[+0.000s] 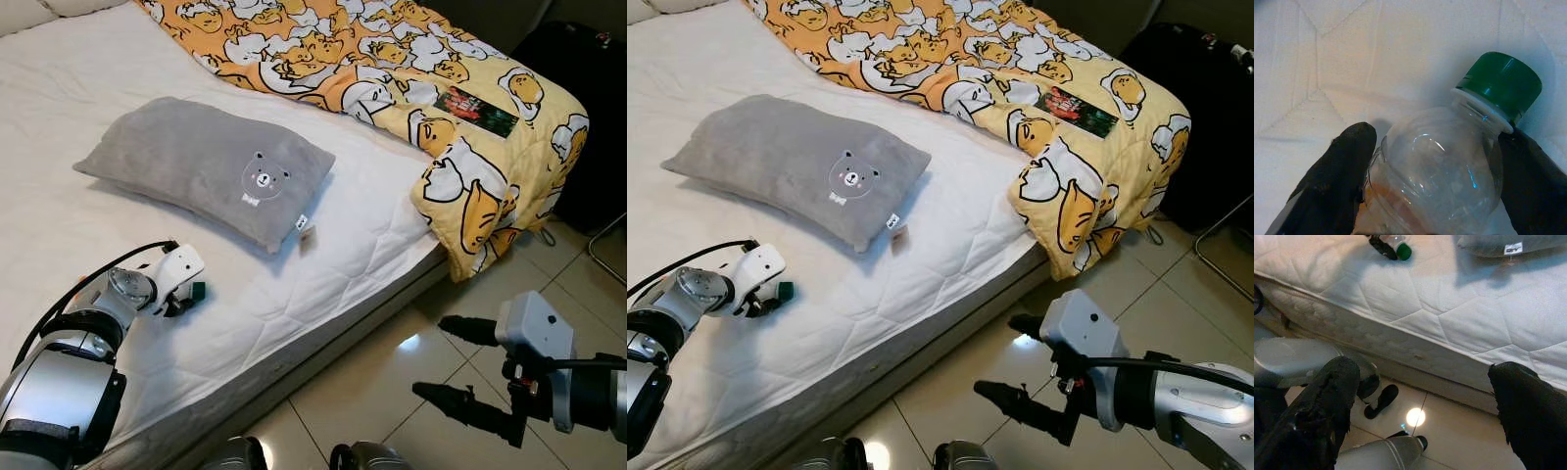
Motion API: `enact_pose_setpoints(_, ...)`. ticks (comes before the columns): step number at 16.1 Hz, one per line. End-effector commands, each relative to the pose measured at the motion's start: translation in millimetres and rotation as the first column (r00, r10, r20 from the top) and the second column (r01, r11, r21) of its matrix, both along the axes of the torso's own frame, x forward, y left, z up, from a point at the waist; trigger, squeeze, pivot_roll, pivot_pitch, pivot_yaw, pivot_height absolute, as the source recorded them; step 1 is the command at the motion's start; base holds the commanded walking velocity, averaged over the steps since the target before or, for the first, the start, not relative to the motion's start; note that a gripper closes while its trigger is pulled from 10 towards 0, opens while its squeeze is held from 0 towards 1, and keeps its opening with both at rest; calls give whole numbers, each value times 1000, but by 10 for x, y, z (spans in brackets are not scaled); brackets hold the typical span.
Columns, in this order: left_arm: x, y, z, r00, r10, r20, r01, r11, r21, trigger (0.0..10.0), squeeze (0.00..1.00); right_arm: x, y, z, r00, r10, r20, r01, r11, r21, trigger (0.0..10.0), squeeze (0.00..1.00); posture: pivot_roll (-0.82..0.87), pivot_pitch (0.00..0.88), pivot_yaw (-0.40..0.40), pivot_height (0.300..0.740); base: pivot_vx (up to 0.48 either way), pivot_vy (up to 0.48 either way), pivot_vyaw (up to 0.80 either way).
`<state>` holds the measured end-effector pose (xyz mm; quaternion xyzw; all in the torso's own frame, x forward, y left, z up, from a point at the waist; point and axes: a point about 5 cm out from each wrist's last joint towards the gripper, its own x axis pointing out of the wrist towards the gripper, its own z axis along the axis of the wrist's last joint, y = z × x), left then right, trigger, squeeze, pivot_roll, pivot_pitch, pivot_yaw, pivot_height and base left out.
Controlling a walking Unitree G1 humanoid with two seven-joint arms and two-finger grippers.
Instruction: Clean up the room
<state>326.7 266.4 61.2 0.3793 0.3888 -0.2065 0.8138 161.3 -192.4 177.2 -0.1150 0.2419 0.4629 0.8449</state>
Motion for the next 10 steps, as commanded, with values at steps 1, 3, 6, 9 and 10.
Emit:
enact_pose_setpoints(1,-102,55,-104,998,12,-56,-10,1000,20,0,0,-30,26,12,999,33,-19,-32,999,3,10000,0,-273,104,-47,740,0,0,0)
enact_pose_setpoints(3,-88,54,-91,999,15,-43,-14,1000,22,0,0,-17,22,-1,999,32,-23,-32,999,2,10000,0,-266,101,-43,740,0,0,0)
enact_pose_setpoints(6,-56,40,-55,1000,3,-20,-3,1000,15,0,0,11,39,-59,1000,16,-14,-16,1000,12,10000,0,-229,82,-26,740,0,0,0)
enact_pose_setpoints(9,-27,13,-26,1000,-4,-2,4,1000,-11,0,0,80,88,-142,1000,-20,13,20,999,46,10000,0,-169,51,8,740,0,0,0)
enact_pose_setpoints(10,-12,1,-6,1000,-10,1,10,1000,-23,0,0,110,112,-182,999,-35,23,34,997,65,10000,0,-147,36,21,740,0,0,0)
